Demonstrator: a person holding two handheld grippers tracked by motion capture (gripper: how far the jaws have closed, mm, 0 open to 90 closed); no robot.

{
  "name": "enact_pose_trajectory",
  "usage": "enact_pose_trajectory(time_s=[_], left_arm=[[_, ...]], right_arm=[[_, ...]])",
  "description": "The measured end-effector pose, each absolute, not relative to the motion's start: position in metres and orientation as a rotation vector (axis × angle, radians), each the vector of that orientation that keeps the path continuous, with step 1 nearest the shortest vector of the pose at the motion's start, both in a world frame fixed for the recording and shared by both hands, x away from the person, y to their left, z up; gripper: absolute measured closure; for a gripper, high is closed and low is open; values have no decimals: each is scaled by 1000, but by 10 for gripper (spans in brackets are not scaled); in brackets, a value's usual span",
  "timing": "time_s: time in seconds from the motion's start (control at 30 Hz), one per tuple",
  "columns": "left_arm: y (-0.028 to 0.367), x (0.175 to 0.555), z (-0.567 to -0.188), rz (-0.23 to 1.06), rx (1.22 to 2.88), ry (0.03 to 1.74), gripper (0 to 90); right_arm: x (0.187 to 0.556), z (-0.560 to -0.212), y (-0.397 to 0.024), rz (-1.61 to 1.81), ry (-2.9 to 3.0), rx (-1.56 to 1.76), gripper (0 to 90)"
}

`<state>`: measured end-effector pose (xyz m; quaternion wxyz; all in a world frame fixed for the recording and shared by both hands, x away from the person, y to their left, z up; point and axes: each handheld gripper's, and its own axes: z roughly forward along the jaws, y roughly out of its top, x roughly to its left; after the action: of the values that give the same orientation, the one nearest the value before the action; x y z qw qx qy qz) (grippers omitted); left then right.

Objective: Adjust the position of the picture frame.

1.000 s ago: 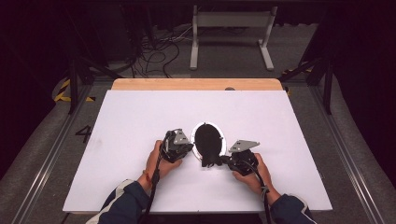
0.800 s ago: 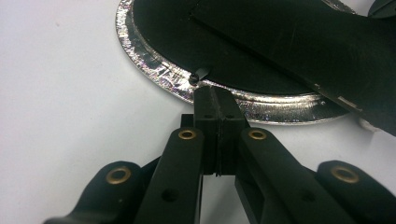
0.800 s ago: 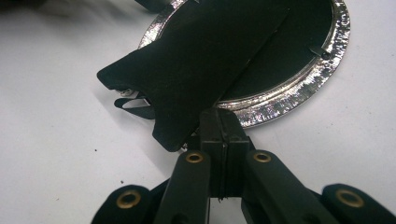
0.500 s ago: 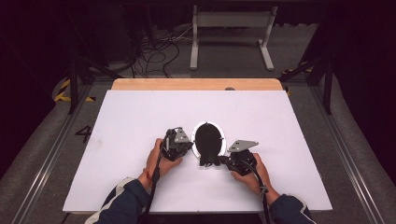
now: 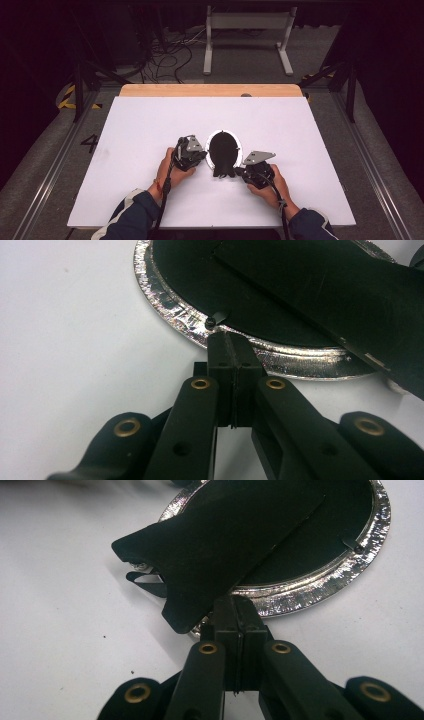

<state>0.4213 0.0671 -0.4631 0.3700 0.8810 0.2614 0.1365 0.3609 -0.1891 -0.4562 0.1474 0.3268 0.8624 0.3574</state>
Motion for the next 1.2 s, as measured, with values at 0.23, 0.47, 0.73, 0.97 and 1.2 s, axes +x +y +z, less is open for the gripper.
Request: enact_pose_trajectory(time_s=[0.23,0.47,0.73,0.97,1.2], left_arm=[[68,421,-463,343,2263,666,897],[69,419,-458,346,2262,612,879],[77,413,-448,369,2253,608,864],[87,406,-439,370,2237,572,826],[102,386,-428,433,2238,522,673]], right_arm=[[361,-456,-191,1038,2491,924,893],[360,-456,-194,1040,2507,911,862],[361,-454,-194,1032,2520,923,828],[360,-453,-198,1042,2523,926,751],[356,-445,-203,1104,2513,924,656]])
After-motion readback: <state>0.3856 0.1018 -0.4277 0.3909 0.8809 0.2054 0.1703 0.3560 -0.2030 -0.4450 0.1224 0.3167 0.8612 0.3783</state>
